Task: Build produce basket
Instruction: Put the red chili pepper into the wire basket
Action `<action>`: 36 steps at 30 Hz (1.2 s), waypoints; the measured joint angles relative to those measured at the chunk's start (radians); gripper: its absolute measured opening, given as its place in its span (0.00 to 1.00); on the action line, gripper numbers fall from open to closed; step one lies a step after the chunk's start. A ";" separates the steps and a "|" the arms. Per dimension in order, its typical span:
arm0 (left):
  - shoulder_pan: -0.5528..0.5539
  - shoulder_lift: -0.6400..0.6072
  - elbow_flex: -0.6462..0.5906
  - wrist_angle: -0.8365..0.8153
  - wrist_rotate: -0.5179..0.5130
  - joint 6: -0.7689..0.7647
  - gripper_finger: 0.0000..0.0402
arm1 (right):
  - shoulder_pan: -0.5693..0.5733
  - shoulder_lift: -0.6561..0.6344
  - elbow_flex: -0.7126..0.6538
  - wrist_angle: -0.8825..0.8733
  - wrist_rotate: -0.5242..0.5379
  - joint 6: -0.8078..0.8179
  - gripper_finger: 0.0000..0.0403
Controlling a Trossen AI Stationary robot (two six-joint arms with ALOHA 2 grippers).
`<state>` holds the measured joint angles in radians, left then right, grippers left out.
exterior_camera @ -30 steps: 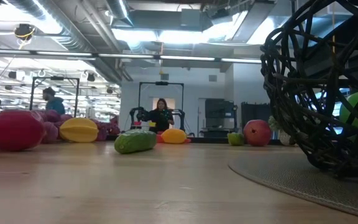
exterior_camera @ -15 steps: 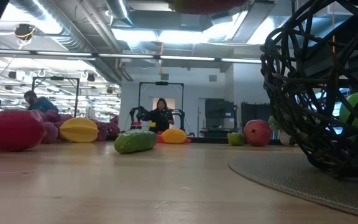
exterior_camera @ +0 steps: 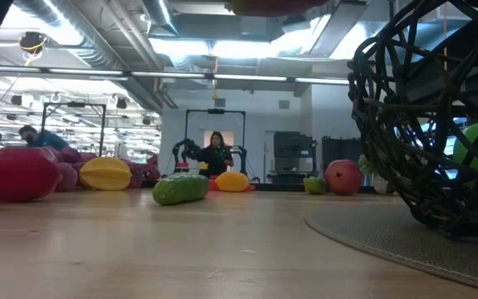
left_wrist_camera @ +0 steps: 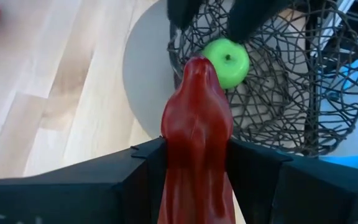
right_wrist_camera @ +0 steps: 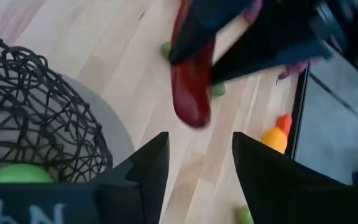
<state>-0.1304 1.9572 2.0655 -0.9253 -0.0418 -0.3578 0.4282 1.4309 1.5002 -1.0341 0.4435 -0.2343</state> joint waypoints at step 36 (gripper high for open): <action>0.014 -0.002 0.000 -0.002 0.009 -0.029 0.32 | -0.053 0.111 0.000 0.098 -0.023 -0.055 0.14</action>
<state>-0.1167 1.9549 2.0655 -0.9272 -0.0328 -0.3866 0.3748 1.5421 1.4998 -0.9362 0.4210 -0.2893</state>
